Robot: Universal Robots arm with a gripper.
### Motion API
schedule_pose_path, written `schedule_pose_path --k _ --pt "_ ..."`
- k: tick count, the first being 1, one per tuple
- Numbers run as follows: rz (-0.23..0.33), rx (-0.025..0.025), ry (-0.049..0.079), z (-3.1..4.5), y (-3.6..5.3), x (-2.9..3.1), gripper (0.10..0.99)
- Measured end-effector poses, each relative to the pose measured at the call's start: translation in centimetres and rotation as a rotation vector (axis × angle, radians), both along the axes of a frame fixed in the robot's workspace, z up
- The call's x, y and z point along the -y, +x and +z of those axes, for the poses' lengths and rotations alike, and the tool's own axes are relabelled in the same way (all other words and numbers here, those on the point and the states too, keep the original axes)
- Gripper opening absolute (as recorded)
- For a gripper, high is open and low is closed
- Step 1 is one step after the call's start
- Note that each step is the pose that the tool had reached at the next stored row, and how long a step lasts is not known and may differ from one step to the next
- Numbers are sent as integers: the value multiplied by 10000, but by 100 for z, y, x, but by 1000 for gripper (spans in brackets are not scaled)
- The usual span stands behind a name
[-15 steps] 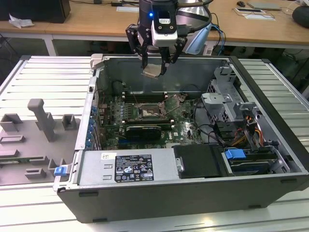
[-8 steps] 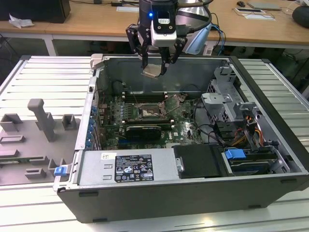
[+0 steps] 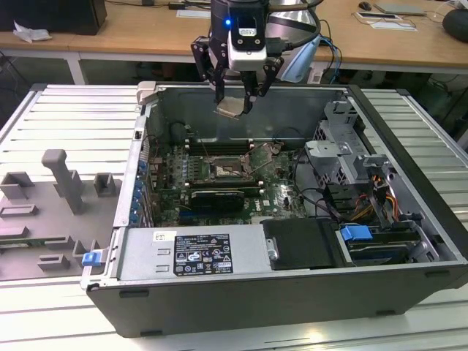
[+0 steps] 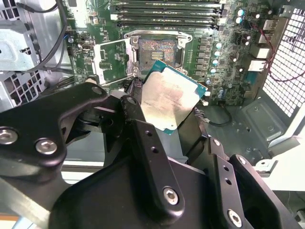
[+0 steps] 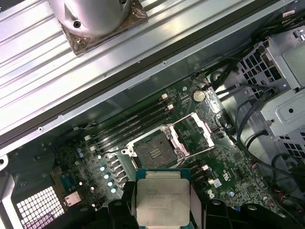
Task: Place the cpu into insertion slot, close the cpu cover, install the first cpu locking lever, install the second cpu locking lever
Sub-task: 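Place the cpu into insertion slot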
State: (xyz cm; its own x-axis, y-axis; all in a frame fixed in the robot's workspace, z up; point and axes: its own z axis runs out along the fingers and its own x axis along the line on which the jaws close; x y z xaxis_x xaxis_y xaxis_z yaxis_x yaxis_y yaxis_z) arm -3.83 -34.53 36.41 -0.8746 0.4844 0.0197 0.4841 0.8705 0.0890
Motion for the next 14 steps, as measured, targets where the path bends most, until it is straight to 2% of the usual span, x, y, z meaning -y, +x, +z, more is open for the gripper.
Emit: schedule_pose_path --k 14 --pt "-323 0 0 0 0 0 541"
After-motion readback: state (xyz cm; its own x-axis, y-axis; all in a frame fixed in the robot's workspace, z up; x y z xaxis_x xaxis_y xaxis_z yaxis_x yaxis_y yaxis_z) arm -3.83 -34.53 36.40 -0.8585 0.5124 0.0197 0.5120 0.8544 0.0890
